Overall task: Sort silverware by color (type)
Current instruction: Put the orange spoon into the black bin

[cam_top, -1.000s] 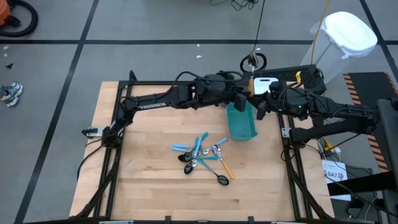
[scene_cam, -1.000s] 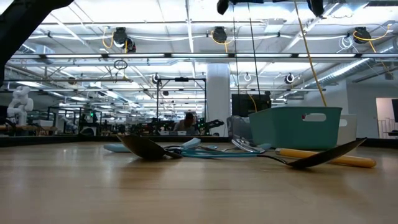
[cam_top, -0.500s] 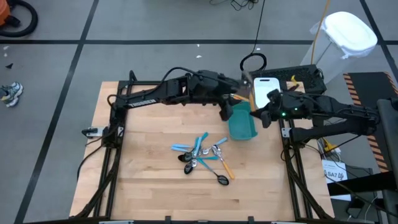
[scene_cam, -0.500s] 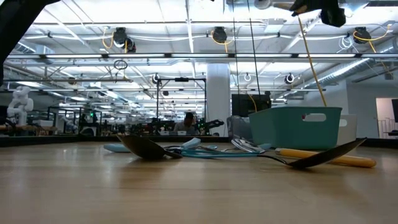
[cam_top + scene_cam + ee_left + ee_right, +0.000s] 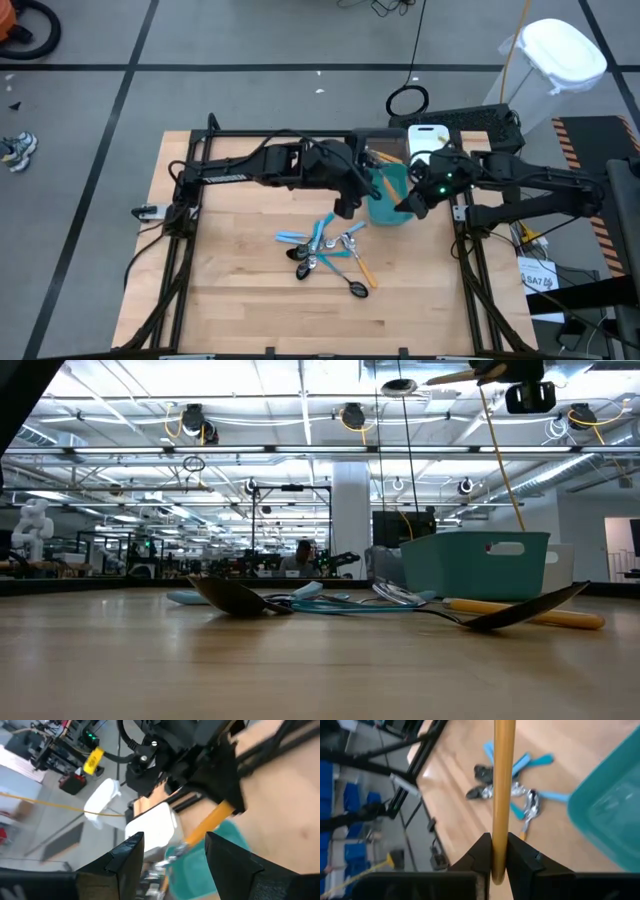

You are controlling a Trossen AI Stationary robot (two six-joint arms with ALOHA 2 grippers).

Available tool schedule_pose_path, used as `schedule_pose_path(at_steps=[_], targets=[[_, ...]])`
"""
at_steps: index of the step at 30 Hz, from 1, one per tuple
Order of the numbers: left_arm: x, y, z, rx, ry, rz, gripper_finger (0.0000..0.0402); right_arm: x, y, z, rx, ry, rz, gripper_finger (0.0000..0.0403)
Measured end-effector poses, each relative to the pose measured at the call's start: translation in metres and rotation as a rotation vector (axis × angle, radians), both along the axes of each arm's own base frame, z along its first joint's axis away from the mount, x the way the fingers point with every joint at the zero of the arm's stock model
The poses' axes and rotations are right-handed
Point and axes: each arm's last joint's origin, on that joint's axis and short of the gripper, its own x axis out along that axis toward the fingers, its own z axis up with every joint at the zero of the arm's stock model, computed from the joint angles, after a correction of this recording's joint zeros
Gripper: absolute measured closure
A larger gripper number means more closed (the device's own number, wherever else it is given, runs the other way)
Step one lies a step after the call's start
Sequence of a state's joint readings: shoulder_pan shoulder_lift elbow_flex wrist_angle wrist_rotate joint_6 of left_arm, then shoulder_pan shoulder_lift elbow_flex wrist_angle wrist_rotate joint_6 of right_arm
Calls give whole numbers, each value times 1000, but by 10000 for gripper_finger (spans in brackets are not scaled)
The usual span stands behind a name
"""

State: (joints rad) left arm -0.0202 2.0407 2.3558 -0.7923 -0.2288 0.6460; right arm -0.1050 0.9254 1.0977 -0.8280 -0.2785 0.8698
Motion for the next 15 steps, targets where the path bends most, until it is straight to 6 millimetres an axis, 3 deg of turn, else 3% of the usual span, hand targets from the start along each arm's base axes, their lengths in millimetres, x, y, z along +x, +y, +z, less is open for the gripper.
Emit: schedule_pose_path(at_steps=[15], targets=[[-5,2,-24,54,234,-42,191,33,-10,-11,184,-9,120,371]])
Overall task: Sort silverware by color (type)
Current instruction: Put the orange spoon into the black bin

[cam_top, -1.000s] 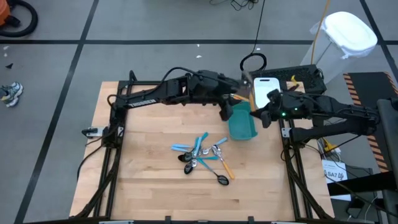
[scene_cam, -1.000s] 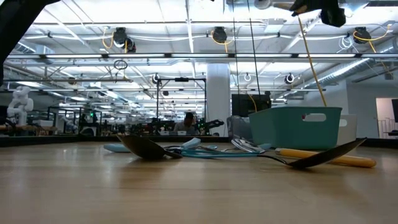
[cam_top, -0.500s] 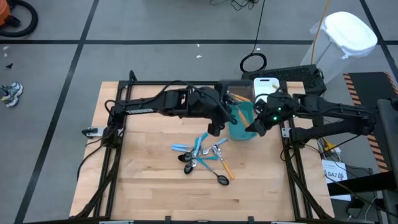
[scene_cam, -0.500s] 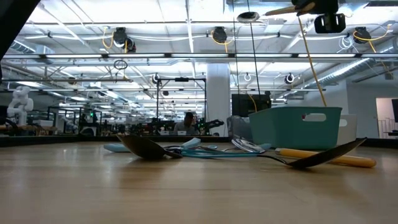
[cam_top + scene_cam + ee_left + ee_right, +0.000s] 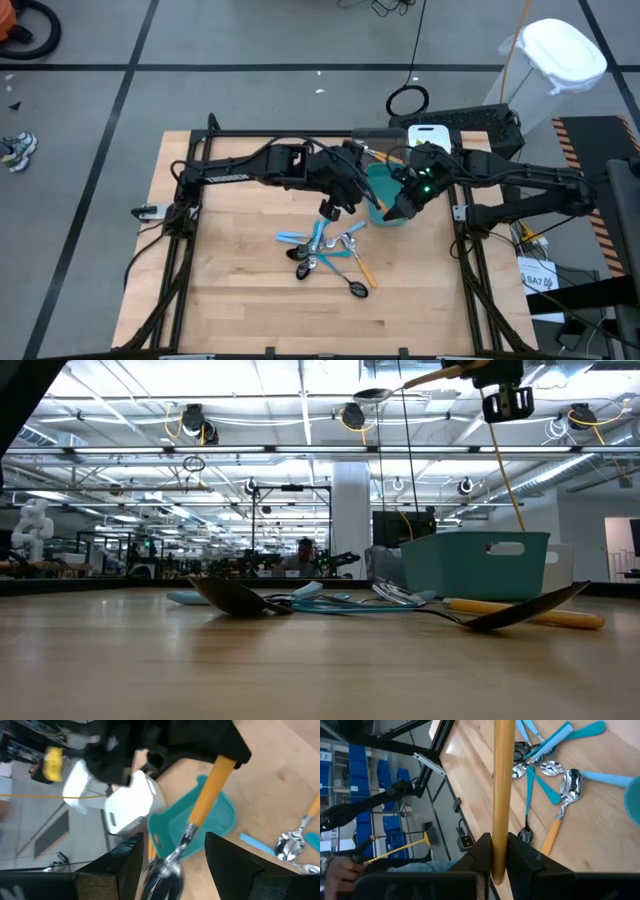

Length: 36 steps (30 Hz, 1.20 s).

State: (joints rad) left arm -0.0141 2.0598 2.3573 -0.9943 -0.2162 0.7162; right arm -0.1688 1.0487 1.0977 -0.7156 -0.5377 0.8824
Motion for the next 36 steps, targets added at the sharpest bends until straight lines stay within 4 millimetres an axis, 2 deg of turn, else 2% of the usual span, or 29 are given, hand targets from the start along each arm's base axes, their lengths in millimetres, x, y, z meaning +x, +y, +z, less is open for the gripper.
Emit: schedule_pose_path(at_steps=[4,11,20,24,36], targets=[[4,-2,-7,-29,19,0,179,5,-2,-3,22,5,12,370],[11,-4,-17,56,53,10,114,6,-7,-3,39,-1,8,370],[23,-2,-36,188,112,57,113,6,-8,-2,88,-15,39,370],[23,-5,-34,189,105,50,155,6,-8,-2,115,-16,60,370],[21,-13,-36,138,122,-4,343,5,-8,-2,129,-23,101,369]])
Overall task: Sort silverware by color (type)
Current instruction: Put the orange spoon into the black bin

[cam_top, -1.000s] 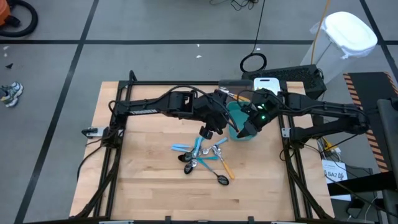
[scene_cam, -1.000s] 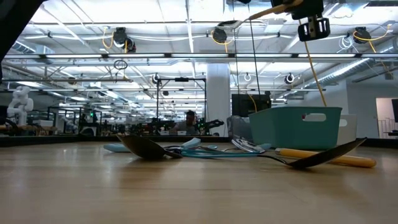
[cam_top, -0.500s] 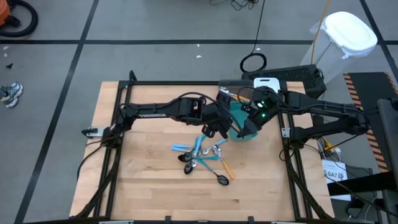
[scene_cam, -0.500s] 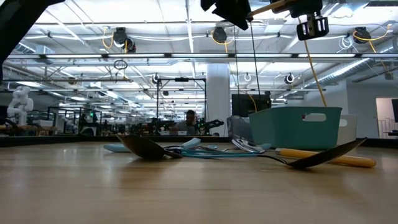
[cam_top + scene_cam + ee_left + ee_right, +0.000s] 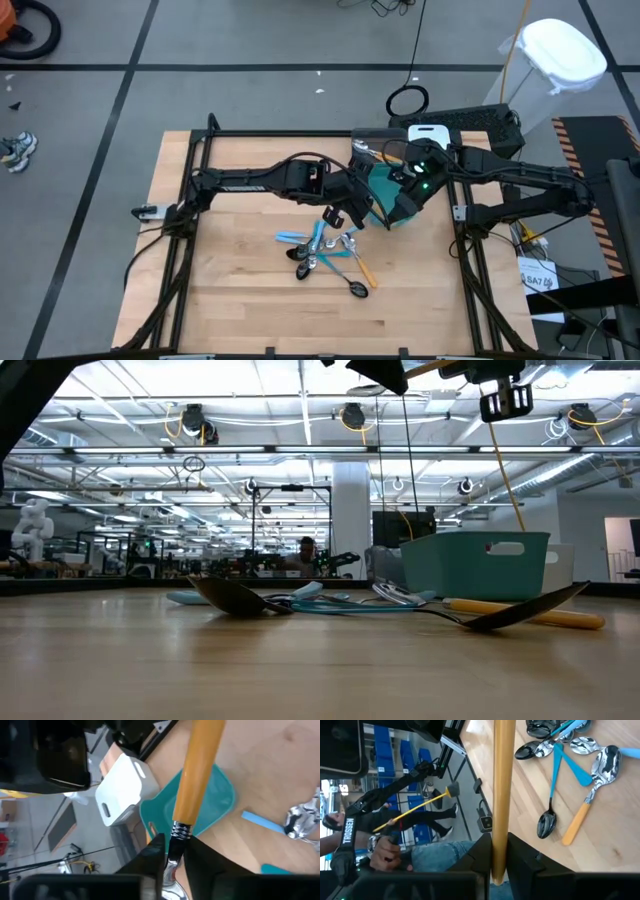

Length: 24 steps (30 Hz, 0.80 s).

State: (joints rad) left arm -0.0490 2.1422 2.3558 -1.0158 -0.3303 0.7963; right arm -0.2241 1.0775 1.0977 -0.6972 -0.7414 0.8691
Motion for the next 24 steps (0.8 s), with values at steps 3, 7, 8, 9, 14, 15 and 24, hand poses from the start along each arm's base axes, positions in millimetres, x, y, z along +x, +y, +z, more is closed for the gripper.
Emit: schedule_pose_path(at_steps=[3,7,8,9,14,15,24], targets=[[-3,-1,-3,-26,34,9,373,0,0,0,-16,-4,6,365],[-5,-1,-5,-99,53,44,380,0,0,0,-40,-20,12,359],[-6,-2,-6,-118,54,65,380,0,-1,0,-50,-18,4,357],[-7,-2,-6,-139,50,89,381,0,-1,-1,-61,-16,-6,355],[-9,-3,-8,-240,31,210,381,1,-1,-1,-76,-12,-21,330],[-10,-2,-9,-260,34,237,381,1,-1,-1,-85,-9,-30,322],[-18,-3,-15,-534,90,428,382,0,-4,-1,-287,-24,-109,218]])
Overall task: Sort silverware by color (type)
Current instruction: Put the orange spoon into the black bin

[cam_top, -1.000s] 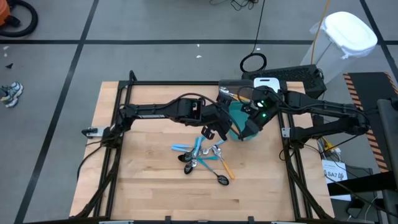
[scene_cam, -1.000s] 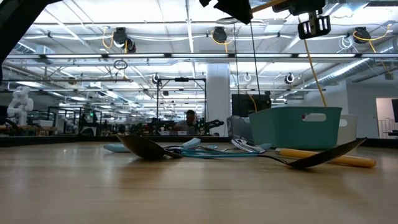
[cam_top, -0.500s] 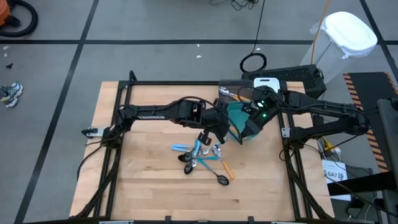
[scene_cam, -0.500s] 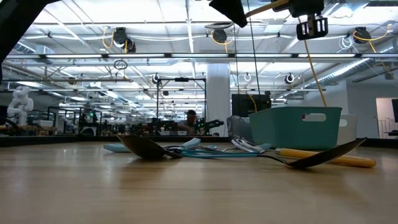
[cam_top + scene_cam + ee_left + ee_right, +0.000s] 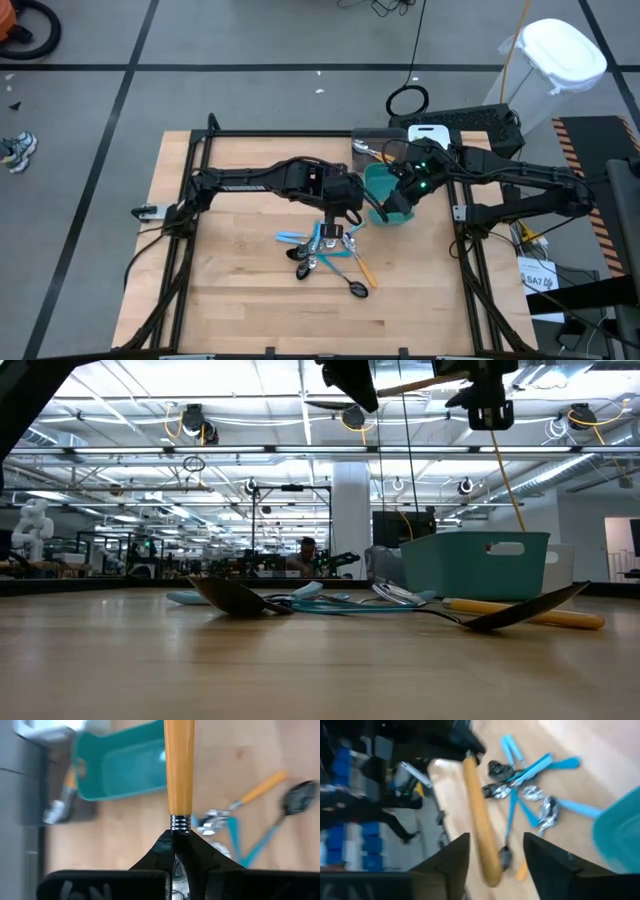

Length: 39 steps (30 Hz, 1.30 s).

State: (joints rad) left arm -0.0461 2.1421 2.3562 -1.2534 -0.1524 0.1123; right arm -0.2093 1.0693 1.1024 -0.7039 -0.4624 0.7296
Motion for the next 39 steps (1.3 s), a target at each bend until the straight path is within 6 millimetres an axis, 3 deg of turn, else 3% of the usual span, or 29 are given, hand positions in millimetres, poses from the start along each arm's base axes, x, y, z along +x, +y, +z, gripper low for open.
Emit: schedule_pose_path(at_steps=[8,14,23,31,39], targets=[[0,7,-1,-235,8,55,382,1,9,0,-306,-51,132,175],[-1,17,0,-353,13,74,382,2,18,-1,-508,-78,254,186],[-2,35,0,-493,20,142,382,3,26,-1,-846,-41,289,214],[-4,55,1,-577,25,170,382,8,28,-6,-892,-16,314,252],[-5,58,1,-644,40,144,382,14,28,-2,-912,-64,275,263]])
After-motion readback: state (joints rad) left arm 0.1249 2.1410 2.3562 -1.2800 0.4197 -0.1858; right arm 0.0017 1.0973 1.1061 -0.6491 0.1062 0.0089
